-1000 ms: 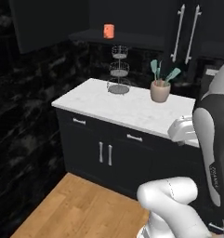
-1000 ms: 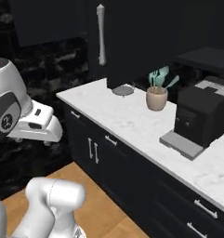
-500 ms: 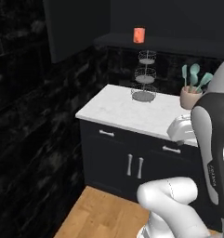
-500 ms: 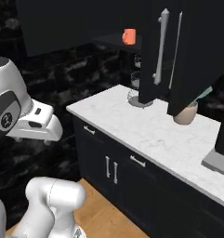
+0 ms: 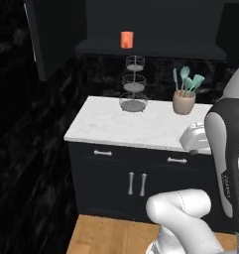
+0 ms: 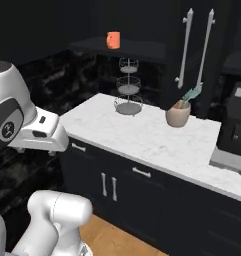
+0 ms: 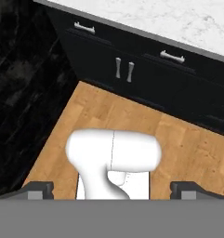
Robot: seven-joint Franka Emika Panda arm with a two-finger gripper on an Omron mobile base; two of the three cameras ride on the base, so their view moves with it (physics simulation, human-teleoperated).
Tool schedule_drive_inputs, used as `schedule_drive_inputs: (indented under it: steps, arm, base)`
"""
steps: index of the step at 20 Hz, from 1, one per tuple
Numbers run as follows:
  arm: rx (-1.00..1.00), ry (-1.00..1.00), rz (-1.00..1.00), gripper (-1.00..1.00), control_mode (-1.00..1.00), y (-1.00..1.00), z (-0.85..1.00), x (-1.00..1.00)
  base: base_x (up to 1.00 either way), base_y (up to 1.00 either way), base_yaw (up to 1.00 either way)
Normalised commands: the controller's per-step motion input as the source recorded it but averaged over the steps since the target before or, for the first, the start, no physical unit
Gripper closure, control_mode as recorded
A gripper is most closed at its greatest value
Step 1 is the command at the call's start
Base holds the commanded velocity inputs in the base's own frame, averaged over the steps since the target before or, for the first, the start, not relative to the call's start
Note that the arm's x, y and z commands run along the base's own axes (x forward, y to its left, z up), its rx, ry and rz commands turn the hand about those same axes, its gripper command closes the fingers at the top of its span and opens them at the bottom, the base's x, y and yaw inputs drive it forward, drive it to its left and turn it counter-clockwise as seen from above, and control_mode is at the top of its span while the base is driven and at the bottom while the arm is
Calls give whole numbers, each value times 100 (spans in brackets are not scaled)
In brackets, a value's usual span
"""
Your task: Gather all objects into one cabinet and sort the glasses and bowls to opposite sides.
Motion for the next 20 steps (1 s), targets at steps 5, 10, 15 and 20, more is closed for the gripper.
schedule_drive_inputs:
  steps: [5,10,15,20]
  arm:
    - [0,0,0,-100,100,0,0,0]
    - [0,0,0,-100,100,0,0,0]
    - [0,0,0,-100,100,0,0,0]
    - [0,0,0,-100,100,0,0,0]
  base:
    - [22,44,-44]
    - [20,36,-39]
    - [16,19,-30]
    - [12,11,-23]
